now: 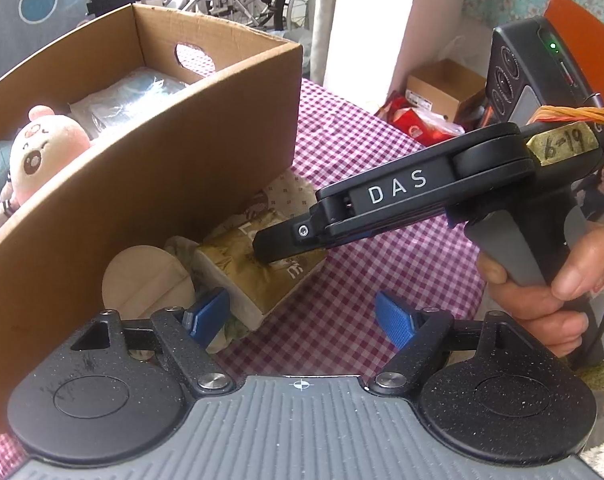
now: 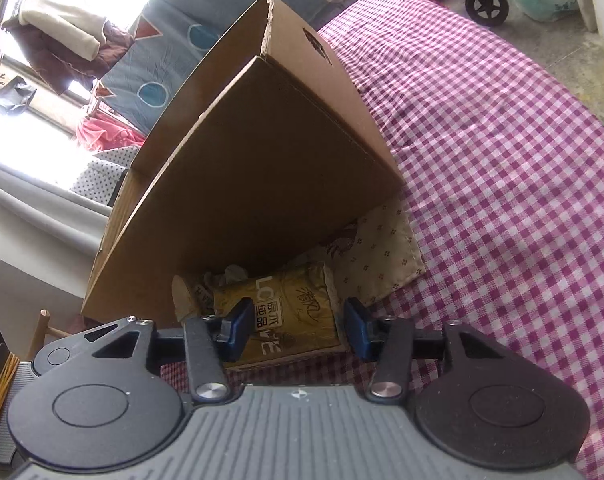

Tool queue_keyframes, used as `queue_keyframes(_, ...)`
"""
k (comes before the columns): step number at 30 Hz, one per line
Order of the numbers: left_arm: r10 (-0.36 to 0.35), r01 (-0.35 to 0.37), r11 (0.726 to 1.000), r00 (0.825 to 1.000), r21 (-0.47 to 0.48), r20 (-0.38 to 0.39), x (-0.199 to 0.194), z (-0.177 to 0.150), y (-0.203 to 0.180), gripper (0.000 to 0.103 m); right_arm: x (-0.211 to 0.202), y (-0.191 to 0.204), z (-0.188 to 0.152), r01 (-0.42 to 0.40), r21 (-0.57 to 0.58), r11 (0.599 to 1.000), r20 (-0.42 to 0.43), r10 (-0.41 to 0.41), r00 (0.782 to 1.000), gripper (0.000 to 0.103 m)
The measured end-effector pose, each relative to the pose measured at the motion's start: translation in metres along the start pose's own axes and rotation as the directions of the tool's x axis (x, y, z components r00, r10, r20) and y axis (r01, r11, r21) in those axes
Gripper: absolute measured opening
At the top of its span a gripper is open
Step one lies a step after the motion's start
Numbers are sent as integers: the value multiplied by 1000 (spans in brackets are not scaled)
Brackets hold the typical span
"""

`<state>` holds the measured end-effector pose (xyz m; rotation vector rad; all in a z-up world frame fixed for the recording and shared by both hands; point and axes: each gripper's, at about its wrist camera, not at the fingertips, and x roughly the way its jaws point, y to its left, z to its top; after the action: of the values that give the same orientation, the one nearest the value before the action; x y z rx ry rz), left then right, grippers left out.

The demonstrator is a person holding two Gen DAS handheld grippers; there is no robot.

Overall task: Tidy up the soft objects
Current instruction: 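Reach the right gripper down to the brown paper-wrapped package and grip it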

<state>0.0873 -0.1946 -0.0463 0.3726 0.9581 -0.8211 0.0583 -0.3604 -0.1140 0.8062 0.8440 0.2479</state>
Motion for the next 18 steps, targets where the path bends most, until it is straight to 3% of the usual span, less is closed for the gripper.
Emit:
queue_keyframes(8,-35,34,999,998,21,45,-14,0,-8,81,-28,12,-11,32,-15,999,68,-31,997,44)
queue_keyframes(18,-67,56,996,978,63,196,-69,-2,-18,81,-89,65,-17,90,-103,991,215,-67,974,44)
